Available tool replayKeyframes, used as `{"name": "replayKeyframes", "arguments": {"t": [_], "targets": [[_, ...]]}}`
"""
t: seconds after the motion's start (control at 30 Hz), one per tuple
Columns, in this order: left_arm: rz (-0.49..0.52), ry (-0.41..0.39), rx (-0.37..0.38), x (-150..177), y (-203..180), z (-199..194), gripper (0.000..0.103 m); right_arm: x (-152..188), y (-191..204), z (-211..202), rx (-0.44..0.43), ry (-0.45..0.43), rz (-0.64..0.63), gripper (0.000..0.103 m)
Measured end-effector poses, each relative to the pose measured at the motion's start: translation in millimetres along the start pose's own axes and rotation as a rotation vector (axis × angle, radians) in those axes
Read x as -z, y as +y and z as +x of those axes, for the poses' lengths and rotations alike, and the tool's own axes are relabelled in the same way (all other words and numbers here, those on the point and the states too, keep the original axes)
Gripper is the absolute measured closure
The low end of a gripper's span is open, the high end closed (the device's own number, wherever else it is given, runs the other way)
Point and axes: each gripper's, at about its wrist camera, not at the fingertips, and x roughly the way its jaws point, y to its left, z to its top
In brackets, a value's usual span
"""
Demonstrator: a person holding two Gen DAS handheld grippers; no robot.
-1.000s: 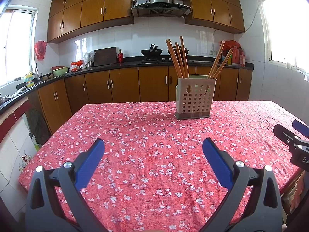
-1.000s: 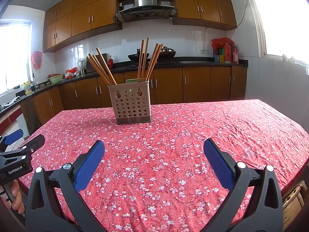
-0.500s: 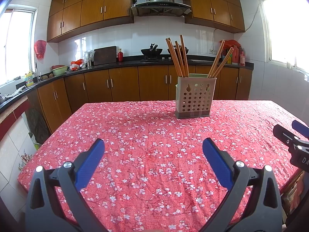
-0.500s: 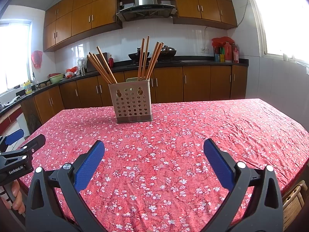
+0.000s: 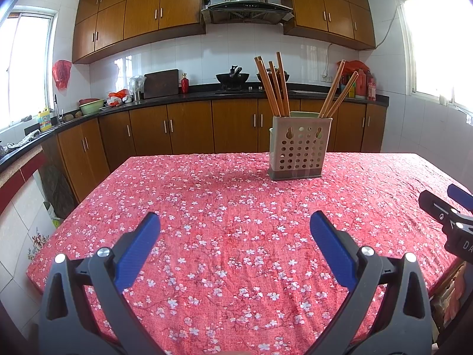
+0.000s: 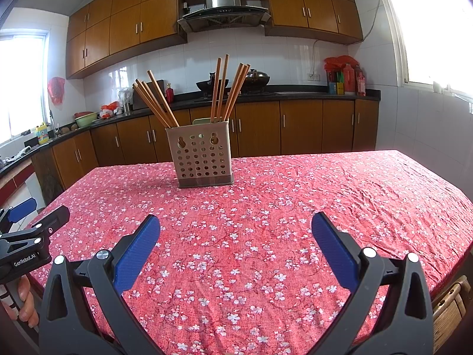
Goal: Organize utensils
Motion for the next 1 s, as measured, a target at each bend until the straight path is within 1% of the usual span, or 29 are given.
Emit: {"name": "replayKeyframes", "arguments": {"t": [1.0], "targets": [[-0.011, 0.016, -0.006, 3.2, 0.1, 3.8, 0.004, 0.5, 0.2, -0.2, 0.0, 0.004, 0.002, 0.002]]}}
